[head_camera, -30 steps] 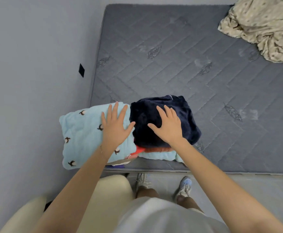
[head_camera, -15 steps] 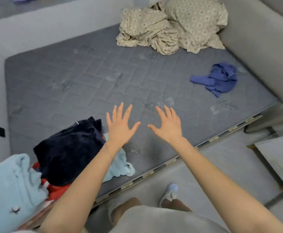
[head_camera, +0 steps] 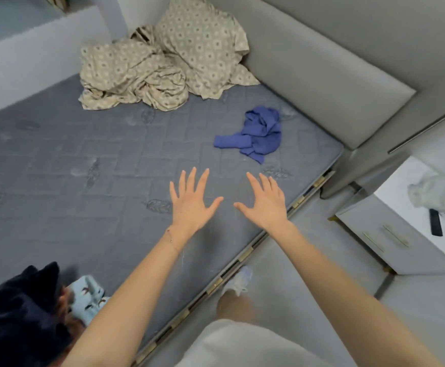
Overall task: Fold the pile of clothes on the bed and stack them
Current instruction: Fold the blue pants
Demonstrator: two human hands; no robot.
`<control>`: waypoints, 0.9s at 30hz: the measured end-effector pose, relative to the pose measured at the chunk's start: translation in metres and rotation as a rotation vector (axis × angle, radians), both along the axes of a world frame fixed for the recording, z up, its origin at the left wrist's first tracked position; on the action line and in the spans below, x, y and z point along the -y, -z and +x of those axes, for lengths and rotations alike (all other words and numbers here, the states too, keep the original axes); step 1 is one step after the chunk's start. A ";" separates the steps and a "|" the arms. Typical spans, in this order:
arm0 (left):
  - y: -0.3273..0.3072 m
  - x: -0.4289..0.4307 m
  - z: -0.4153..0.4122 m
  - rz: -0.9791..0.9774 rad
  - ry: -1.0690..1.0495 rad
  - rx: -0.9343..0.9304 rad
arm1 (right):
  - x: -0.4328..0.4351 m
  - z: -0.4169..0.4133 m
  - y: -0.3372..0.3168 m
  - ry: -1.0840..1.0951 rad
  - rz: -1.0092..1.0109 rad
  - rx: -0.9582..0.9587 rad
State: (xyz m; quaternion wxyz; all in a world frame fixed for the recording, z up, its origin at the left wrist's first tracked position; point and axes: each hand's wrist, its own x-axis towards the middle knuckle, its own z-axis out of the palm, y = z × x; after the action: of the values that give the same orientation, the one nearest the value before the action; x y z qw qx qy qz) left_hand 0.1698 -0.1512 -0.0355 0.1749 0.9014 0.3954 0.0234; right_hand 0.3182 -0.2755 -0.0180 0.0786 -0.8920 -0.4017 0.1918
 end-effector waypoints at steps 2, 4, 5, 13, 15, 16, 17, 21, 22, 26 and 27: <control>0.005 -0.015 0.037 -0.024 -0.001 -0.004 | -0.009 0.034 0.001 0.014 -0.003 0.003; 0.013 -0.031 0.077 -0.048 -0.002 -0.005 | -0.020 0.071 0.003 0.025 0.007 0.032; 0.018 -0.038 0.097 -0.059 0.006 -0.011 | -0.026 0.090 0.005 0.030 0.006 0.046; 0.047 -0.094 0.235 -0.089 0.069 -0.026 | -0.066 0.222 0.028 0.091 -0.048 0.018; 0.055 -0.106 0.263 -0.116 0.074 -0.031 | -0.078 0.249 0.036 0.099 -0.052 0.011; 0.060 -0.111 0.276 -0.128 0.074 -0.033 | -0.084 0.262 0.041 0.097 -0.059 0.009; 0.065 -0.115 0.287 -0.134 0.074 -0.039 | -0.091 0.276 0.046 0.090 -0.065 0.004; 0.087 -0.128 0.332 -0.136 0.073 -0.068 | -0.115 0.327 0.067 0.041 -0.103 -0.015; 0.093 -0.130 0.343 -0.140 0.064 -0.074 | -0.121 0.340 0.074 0.027 -0.106 -0.020; 0.127 -0.140 0.387 -0.159 -0.009 -0.110 | -0.146 0.393 0.110 -0.035 -0.126 -0.060; 0.138 -0.142 0.398 -0.173 -0.035 -0.117 | -0.151 0.407 0.120 -0.050 -0.132 -0.080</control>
State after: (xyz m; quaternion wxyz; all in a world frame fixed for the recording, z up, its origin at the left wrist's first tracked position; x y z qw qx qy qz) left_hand 0.5680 -0.0093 -0.1736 0.2284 0.8756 0.4212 -0.0606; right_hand 0.7254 -0.1244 -0.1378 0.0307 -0.8766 -0.4068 0.2553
